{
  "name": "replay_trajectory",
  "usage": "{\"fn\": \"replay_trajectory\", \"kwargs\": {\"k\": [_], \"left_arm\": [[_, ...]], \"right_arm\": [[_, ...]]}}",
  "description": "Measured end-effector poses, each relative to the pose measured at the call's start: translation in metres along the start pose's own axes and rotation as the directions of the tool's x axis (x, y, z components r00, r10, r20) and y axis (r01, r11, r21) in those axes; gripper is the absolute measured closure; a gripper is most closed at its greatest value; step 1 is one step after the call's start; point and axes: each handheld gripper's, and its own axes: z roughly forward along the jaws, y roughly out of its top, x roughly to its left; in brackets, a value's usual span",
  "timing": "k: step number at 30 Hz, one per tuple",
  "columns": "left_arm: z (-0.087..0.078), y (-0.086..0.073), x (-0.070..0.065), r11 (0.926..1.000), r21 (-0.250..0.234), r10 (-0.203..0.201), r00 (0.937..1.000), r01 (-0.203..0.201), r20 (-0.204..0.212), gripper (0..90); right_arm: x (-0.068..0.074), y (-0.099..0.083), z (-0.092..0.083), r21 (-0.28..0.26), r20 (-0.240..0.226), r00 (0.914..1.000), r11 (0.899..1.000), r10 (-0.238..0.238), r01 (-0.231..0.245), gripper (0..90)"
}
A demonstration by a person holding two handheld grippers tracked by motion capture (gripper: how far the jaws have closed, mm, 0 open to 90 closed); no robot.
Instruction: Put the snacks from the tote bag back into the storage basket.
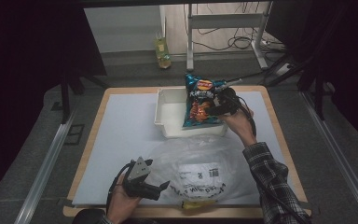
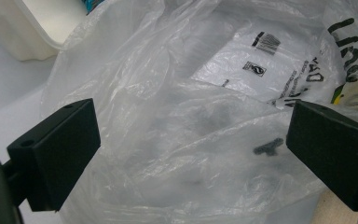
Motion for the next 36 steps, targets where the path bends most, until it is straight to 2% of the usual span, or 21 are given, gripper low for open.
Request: {"fn": "replay_trajectory", "kwargs": {"k": [20, 36], "left_arm": [[0.001, -0.001, -0.001, 0.9996, 0.011, 0.026, 0.9996, -0.026, -0.007, 2.3], [0.001, -0.001, 0.0, 0.9998, 0.018, 0.002, 0.9998, -0.002, 0.02, 2.1]], "right_arm": [[0.012, -0.007, -0.012, -0.035, -0.02, 0.9995, 0.999, -0.026, 0.026, 15.0], [0.022, -0.012, -0.022, -0.053, -0.03, 0.9981, 0.997, -0.054, 0.053, 12.9]]}}
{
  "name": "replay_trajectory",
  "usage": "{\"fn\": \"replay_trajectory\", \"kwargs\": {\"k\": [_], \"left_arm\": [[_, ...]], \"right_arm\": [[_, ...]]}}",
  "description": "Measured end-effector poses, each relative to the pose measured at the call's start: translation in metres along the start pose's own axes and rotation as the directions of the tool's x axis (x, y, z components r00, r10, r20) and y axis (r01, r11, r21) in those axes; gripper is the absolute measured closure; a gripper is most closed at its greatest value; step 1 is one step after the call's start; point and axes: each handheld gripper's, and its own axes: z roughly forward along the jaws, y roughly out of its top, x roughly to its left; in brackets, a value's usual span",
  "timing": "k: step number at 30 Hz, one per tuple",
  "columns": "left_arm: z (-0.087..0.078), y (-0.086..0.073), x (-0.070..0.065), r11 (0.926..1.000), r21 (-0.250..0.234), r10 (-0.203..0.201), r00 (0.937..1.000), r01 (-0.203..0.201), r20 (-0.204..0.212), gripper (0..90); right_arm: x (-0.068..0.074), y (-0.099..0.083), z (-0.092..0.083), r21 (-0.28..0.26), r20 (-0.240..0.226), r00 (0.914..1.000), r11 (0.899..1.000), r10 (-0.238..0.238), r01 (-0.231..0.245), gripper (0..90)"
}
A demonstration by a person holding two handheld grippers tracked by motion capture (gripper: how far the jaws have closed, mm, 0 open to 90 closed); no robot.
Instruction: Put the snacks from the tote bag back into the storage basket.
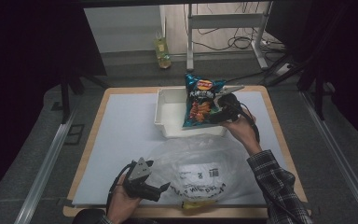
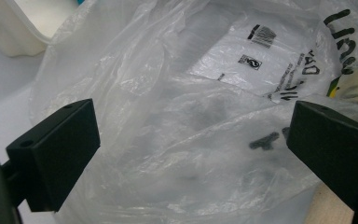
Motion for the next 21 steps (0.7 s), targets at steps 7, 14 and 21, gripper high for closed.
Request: {"fn": "replay_trajectory", "kwargs": {"k": [7, 14, 21], "left_arm": [[-0.001, 0.0, 0.001, 1.0, -0.002, -0.007, 1.0, 0.007, 0.003, 2.0], [-0.001, 0.0, 0.0, 1.0, -0.009, 0.003, 1.0, -0.003, 0.006, 1.7], [0.0, 0.0, -0.002, 0.9993, -0.014, 0.034, 0.9994, -0.034, 0.009, 1.7]], "right_arm": [[0.006, -0.002, -0.004, -0.009, -0.012, 0.9999, 1.0, -0.007, 0.007, 12.0], [0.01, -0.006, -0.008, -0.018, -0.017, 0.9996, 1.0, -0.024, 0.023, 11.2], [0.013, -0.011, -0.012, -0.032, -0.021, 0.9992, 0.999, -0.035, 0.035, 10.5]]}}
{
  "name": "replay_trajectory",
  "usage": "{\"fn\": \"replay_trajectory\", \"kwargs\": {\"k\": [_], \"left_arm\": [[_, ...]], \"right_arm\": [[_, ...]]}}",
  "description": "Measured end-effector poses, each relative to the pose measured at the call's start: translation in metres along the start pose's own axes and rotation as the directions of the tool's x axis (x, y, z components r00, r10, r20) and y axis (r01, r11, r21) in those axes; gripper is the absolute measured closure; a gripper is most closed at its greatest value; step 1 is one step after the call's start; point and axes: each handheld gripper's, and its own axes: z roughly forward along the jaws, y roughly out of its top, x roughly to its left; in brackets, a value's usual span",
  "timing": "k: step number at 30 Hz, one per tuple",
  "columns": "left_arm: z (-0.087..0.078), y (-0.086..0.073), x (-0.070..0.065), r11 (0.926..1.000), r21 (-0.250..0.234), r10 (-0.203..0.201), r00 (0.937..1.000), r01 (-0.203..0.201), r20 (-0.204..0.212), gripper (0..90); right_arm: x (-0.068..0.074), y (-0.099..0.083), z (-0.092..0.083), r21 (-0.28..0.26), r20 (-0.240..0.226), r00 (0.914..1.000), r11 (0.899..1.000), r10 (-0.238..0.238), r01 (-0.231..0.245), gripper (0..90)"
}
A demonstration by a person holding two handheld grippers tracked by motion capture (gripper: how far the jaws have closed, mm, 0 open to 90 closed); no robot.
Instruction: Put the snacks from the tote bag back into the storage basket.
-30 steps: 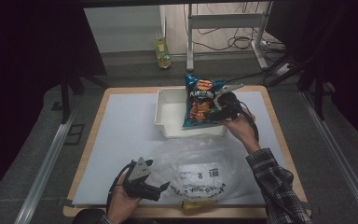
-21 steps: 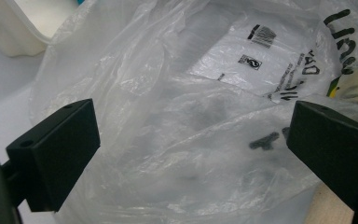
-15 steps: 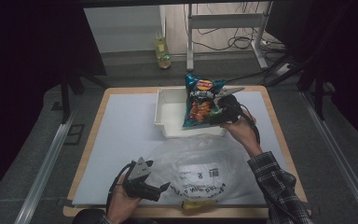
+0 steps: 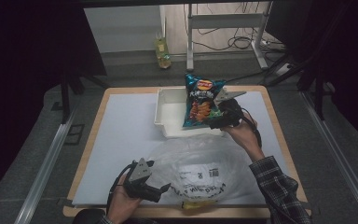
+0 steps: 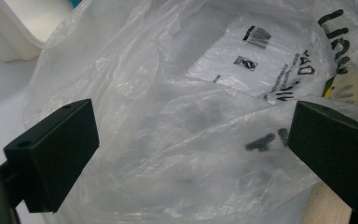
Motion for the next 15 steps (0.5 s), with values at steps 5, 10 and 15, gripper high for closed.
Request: {"fn": "replay_trajectory", "kwargs": {"k": [5, 10, 15], "left_arm": [[0.0, 0.0, 0.0, 0.9999, 0.001, 0.01, 0.9999, -0.01, -0.004, 1.6], [0.0, 0.0, -0.001, 0.9999, 0.002, 0.013, 0.9999, -0.013, -0.007, 1.7], [0.001, 0.0, -0.001, 0.9999, 0.001, 0.011, 0.9999, -0.011, -0.008, 1.7]], "right_arm": [[0.002, -0.004, -0.003, -0.004, -0.006, 0.9999, 1.0, -0.008, 0.008, 10.0], [0.002, -0.009, -0.006, -0.009, -0.008, 1.0, 1.0, -0.002, 0.002, 9.6], [0.003, -0.013, -0.011, -0.015, -0.009, 0.9999, 1.0, -0.008, 0.008, 9.0]]}}
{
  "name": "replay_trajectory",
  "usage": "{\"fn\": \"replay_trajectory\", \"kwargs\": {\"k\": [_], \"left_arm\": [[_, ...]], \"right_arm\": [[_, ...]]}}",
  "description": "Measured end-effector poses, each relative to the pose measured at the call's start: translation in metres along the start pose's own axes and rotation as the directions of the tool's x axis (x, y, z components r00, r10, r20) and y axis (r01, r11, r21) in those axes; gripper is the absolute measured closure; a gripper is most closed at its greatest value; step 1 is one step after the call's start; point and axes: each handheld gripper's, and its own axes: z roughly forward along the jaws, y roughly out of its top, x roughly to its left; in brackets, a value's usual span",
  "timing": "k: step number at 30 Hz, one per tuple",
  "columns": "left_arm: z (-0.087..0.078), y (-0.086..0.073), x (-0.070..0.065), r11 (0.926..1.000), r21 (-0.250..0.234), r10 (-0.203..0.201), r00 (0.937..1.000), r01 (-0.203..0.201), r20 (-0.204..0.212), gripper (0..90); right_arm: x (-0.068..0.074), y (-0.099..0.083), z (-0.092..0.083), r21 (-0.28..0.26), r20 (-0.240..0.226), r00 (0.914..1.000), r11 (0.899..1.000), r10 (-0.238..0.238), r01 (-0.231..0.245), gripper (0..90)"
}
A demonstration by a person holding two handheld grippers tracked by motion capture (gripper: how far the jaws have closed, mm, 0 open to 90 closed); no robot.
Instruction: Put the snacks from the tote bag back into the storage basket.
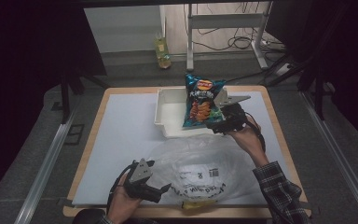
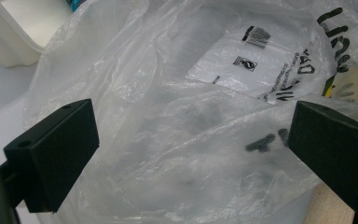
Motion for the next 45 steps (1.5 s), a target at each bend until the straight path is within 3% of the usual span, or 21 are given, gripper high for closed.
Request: {"fn": "replay_trajectory", "kwargs": {"k": [10, 45], "left_arm": [[0.0, 0.0, 0.0, 1.0, 0.006, 0.005, 1.0, -0.005, -0.004, 1.7], [-0.003, -0.001, 0.005, 0.9996, -0.015, -0.024, 0.9996, 0.024, -0.011, 1.9]], "right_arm": [[0.005, -0.006, -0.005, 0.008, 0.015, 0.9994, 0.999, -0.032, 0.032, 6.9], [0.022, -0.021, -0.025, 0.012, -0.001, 0.9996, 1.0, -0.027, 0.027, 5.4]]}}
